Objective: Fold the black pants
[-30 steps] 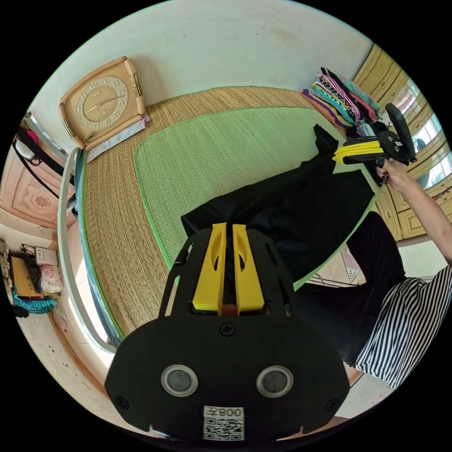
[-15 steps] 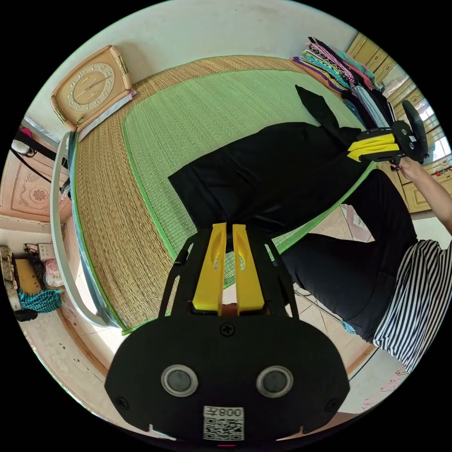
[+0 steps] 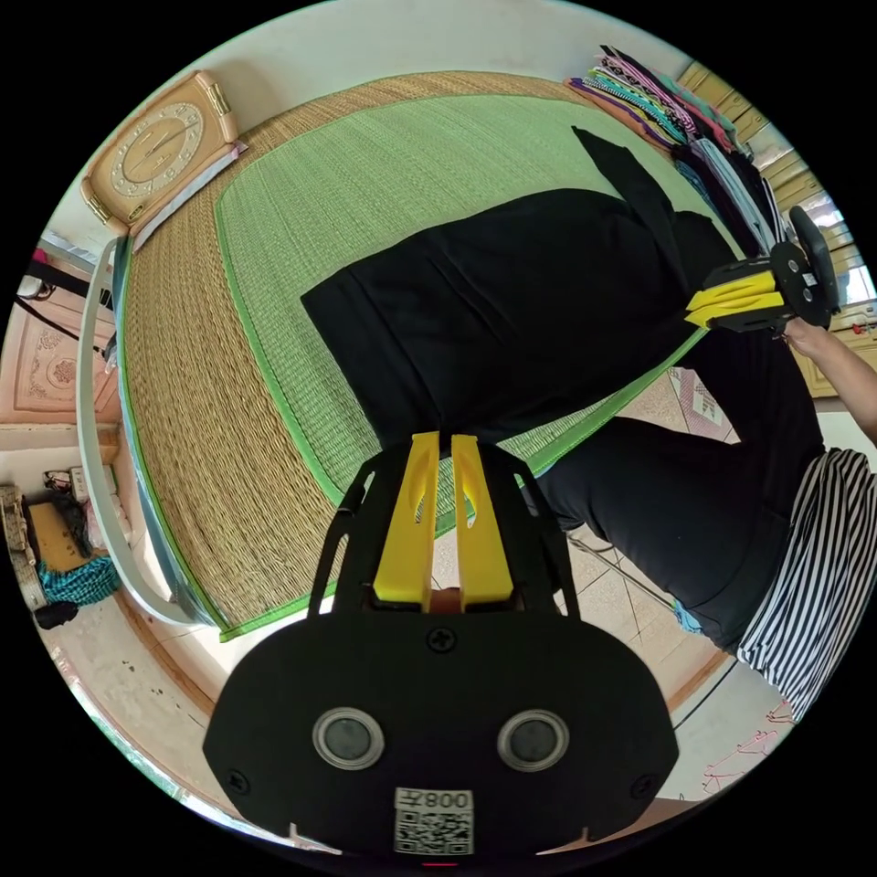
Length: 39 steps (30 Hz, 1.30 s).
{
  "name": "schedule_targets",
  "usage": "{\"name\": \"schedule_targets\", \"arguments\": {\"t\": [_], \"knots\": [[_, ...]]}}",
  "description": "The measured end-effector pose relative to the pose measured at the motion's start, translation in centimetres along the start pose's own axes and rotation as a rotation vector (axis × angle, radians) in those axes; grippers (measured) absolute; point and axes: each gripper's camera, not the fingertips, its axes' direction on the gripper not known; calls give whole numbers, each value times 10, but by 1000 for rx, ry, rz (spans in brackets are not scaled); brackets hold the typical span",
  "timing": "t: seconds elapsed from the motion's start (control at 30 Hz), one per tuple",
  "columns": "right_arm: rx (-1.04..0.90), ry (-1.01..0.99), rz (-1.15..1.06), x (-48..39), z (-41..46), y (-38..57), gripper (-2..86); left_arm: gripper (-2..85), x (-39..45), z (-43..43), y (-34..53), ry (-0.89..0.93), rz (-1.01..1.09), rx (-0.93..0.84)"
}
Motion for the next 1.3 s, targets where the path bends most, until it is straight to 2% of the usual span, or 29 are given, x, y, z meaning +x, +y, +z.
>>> {"name": "schedule_targets", "arguments": {"t": [0.9,1.1,1.3], "knots": [[-12,-96,11,21,-12,40,12,17,-58,70,60,64,-88,-4],[3,-126,30,33,-25,38,15,32,-79,75,86,98,-125,48],[31,-140,51,43,-39,33,19,21,-92,79,125,177,-211,194]]}}
